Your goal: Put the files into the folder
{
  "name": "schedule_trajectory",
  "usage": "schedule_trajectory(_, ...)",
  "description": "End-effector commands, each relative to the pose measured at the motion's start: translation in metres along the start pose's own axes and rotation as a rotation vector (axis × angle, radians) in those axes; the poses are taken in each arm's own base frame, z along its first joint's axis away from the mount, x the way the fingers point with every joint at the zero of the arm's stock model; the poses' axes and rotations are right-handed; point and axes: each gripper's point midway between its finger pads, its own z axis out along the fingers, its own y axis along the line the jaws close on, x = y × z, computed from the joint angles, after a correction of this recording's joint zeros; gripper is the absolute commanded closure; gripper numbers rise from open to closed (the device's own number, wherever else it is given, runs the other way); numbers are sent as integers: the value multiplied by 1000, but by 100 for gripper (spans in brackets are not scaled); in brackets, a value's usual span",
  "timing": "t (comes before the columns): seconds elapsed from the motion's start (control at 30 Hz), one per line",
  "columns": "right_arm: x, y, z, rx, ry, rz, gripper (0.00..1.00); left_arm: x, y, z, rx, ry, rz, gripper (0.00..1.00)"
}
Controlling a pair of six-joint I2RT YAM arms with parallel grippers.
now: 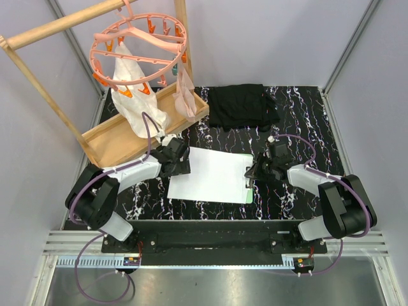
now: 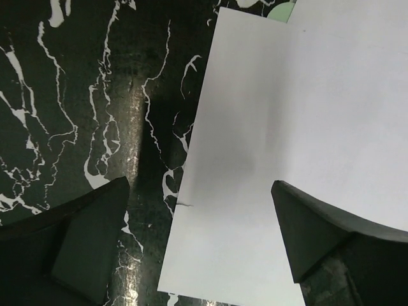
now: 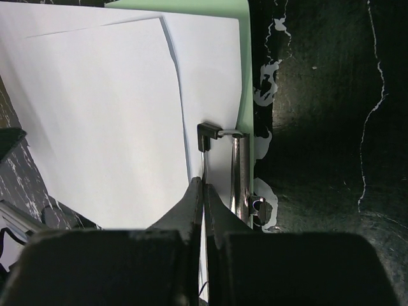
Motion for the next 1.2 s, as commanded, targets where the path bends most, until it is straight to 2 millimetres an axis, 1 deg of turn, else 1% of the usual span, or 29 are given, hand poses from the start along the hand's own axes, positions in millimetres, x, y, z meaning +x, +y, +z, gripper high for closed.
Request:
schedule_trajectory(0.0,-8,21,-2,-98,-28,-46,100,3,-12,13,41,-3,-26,1)
schedule_trajectory(0.1,-8,27,-4,-132,-27,-48,100,12,-14,21,46,34,-24,2)
schedule_trajectory(0.2,-6,30,-6,-156,-20,-49,100,17,-11,27,33,51,-27,3)
schedule_trajectory(0.23,-6,27,-7,-156,-20,-42,100,20,-7,30,24,61,-27,4)
schedule_trajectory(0.33,-6,25,-7,-180,-16,-28,100,21,-6,31,32,67,-32,7)
schedule_trajectory(0.4,-2,26,-7,-215,-2,-20,100,20,-6,31,37,68,-26,10)
schedule_trajectory(0.43,-5,26,-8,-222,-9,-6,100,20,-6,31,38,66,-26,11)
schedule_trajectory(0.47,-6,31,-10,-251,-13,-11,100,20,-7,31,42,64,-25,14)
schedule_trajectory(0.5,-5,31,-11,-259,-11,-11,100,21,-8,31,47,68,-20,14)
schedule_trajectory(0.63,-6,36,-13,-290,-10,-16,100,19,-15,30,88,64,-8,14)
schedule_trajectory(0.77,-8,42,-14,-338,-10,-5,100,22,-24,29,134,81,-12,13)
schedule_trajectory(0.8,-6,42,-13,-346,-3,12,100,23,-24,30,134,86,-14,12)
schedule_trajectory(0.83,-4,45,-15,-373,8,16,100,24,-24,30,135,88,-14,12)
schedule_trajectory(0.97,-4,44,-13,-397,4,40,100,25,-20,31,117,87,-10,12)
schedule_trajectory(1.07,-7,46,-16,-437,0,65,100,25,-18,31,99,85,-13,11)
schedule_trajectory(1.17,-9,44,-16,-436,-5,87,100,28,-18,32,100,98,-25,11)
